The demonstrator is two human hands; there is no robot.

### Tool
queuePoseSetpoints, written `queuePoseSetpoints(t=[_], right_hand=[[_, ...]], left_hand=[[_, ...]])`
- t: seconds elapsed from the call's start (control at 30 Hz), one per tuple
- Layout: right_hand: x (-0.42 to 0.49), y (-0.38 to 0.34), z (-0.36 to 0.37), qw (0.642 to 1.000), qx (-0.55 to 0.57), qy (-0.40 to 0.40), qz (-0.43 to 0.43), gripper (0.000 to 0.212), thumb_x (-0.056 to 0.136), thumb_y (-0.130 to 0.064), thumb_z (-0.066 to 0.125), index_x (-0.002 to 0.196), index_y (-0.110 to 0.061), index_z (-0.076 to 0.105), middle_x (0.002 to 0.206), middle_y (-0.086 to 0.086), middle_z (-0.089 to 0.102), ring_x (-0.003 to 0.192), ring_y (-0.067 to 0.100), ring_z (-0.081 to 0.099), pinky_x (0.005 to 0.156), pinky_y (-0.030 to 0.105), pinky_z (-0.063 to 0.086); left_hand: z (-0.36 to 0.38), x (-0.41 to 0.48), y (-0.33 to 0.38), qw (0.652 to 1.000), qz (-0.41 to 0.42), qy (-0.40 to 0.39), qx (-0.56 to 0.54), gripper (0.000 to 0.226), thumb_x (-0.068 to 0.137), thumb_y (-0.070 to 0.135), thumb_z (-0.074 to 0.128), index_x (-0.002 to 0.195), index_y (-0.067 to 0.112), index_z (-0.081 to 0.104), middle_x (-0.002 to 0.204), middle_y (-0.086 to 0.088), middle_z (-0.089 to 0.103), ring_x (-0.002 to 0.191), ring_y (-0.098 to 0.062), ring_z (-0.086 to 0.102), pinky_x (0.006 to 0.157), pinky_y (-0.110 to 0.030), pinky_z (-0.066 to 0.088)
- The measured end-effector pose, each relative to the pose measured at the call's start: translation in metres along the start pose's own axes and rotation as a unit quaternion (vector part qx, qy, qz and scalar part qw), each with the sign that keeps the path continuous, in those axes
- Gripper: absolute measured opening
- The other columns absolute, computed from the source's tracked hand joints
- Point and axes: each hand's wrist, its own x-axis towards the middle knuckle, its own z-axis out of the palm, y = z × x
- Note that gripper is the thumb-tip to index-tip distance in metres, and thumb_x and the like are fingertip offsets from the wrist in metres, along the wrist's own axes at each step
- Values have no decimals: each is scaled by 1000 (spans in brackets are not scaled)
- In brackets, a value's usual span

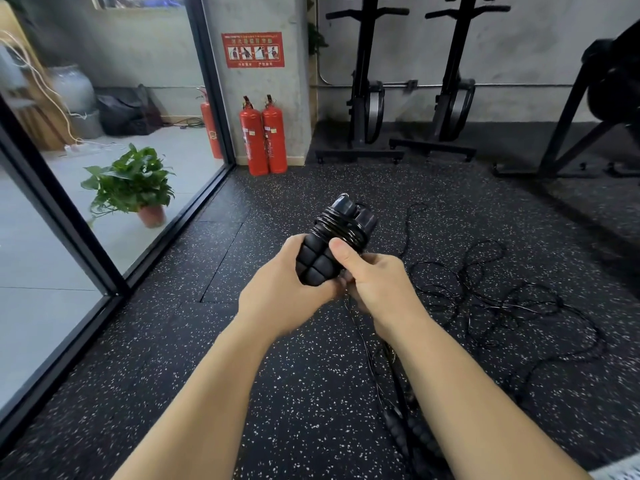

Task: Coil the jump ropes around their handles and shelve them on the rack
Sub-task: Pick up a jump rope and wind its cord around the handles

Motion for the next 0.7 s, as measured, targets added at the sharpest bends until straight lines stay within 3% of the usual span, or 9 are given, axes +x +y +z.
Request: queuePoseSetpoints(t=[0.23, 0.3, 0.37, 0.47, 0.57, 0.7], right_hand=[[-2, -2, 1, 999, -23, -29, 8, 43, 93, -32, 62, 52, -20, 54, 39, -13, 49, 31, -2, 40, 34, 9, 28], [0, 0, -1, 998, -47, -42, 6, 49, 93, -40, 59, 49, -18, 57, 49, -3, 47, 39, 6, 36, 38, 16, 26], [4, 2, -3, 993, -113, -39, -8, 50, 95, -44, 52, 58, -10, 52, 57, 6, 41, 44, 13, 31, 43, 25, 27], [5, 5, -5, 949, -305, 15, -82, 51, 98, -38, 44, 58, -7, 46, 54, 10, 48, 49, 21, 38, 52, 42, 38], [0, 6, -7, 894, -426, 46, -128, 52, 97, -36, 45, 61, -2, 59, 58, 10, 62, 55, 30, 53, 55, 37, 45], [-5, -2, -4, 868, -457, 61, -187, 50, 98, -40, 45, 71, -5, 67, 59, 9, 63, 61, 26, 60, 54, 32, 45]], left_hand=[[-5, 1, 0, 1000, 2, 29, 7, 58, 49, 63, 67, 102, 47, 50, 83, 21, 68, 78, -7, 67, 80, -40, 56], [-5, 2, 0, 999, -3, 43, 3, 53, 52, 60, 69, 100, 45, 52, 81, 23, 67, 76, -5, 67, 78, -38, 56], [-6, 4, -1, 998, -15, 62, -6, 45, 58, 53, 72, 98, 44, 54, 80, 25, 66, 77, -4, 65, 78, -37, 55], [-12, 6, -5, 996, -38, 84, -7, 42, 62, 50, 73, 99, 39, 55, 85, 20, 68, 80, -7, 66, 79, -36, 55], [-20, 9, -13, 994, -61, 95, 9, 38, 63, 47, 74, 96, 36, 57, 84, 18, 68, 78, -10, 66, 78, -36, 55], [-26, 8, -17, 994, -73, 74, 20, 38, 58, 46, 73, 91, 34, 60, 74, 17, 64, 72, -12, 64, 76, -36, 54]])
